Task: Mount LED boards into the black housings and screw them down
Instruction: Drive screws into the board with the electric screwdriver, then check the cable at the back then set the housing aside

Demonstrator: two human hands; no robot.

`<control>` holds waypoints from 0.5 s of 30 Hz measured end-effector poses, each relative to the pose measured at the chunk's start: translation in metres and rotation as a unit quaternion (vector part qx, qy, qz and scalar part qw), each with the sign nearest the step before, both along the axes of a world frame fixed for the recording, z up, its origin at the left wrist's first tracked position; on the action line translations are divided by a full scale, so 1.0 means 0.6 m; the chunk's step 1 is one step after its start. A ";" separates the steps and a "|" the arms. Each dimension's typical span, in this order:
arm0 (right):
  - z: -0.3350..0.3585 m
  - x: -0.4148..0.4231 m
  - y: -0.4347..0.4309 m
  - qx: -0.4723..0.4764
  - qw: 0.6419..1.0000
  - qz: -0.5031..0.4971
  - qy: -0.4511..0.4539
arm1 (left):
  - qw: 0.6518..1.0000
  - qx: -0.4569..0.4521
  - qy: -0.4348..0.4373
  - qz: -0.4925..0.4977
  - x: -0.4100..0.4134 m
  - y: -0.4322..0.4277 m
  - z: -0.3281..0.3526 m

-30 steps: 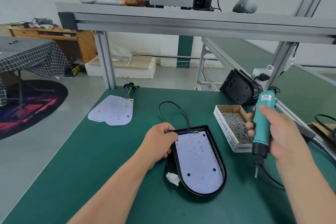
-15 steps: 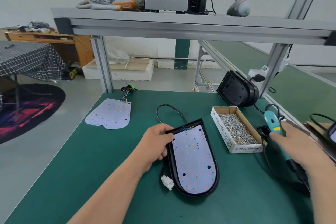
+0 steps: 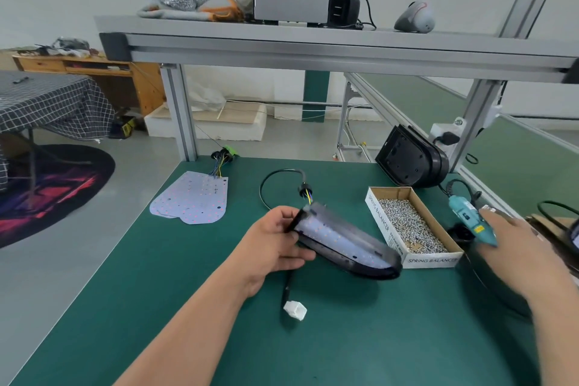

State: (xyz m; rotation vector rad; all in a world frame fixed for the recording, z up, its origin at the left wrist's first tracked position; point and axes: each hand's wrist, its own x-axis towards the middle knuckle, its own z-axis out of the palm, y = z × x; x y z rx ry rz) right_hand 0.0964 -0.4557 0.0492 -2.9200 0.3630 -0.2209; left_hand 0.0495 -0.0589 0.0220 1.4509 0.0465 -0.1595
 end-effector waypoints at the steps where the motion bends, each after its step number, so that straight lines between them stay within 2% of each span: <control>1: 0.001 0.000 -0.001 -0.007 1.000 0.000 0.008 | 1.000 -0.001 0.001 -0.007 -0.001 0.000 0.003; 4: 0.002 0.001 0.005 -0.049 0.999 -0.007 -0.009 | 1.000 -0.016 -0.005 -0.018 0.003 0.002 0.006; 6: 0.002 -0.002 0.022 -0.034 0.996 0.007 -0.087 | 1.000 -0.015 -0.005 -0.022 0.005 0.005 0.005; 9: 0.005 -0.007 0.067 0.005 0.975 0.103 -0.196 | 0.999 -0.010 -0.009 -0.052 0.006 0.008 0.000; 11: 0.012 -0.019 0.110 0.087 0.959 0.177 -0.203 | 0.997 0.000 -0.006 -0.074 0.007 0.008 -0.002; 14: 0.017 -0.054 0.186 0.269 0.913 0.266 -0.150 | 0.995 -0.019 0.017 -0.095 0.005 0.008 -0.002; 15: 0.015 -0.063 0.209 0.297 0.900 0.289 -0.134 | 0.994 -0.029 0.025 -0.103 0.004 0.008 0.000</control>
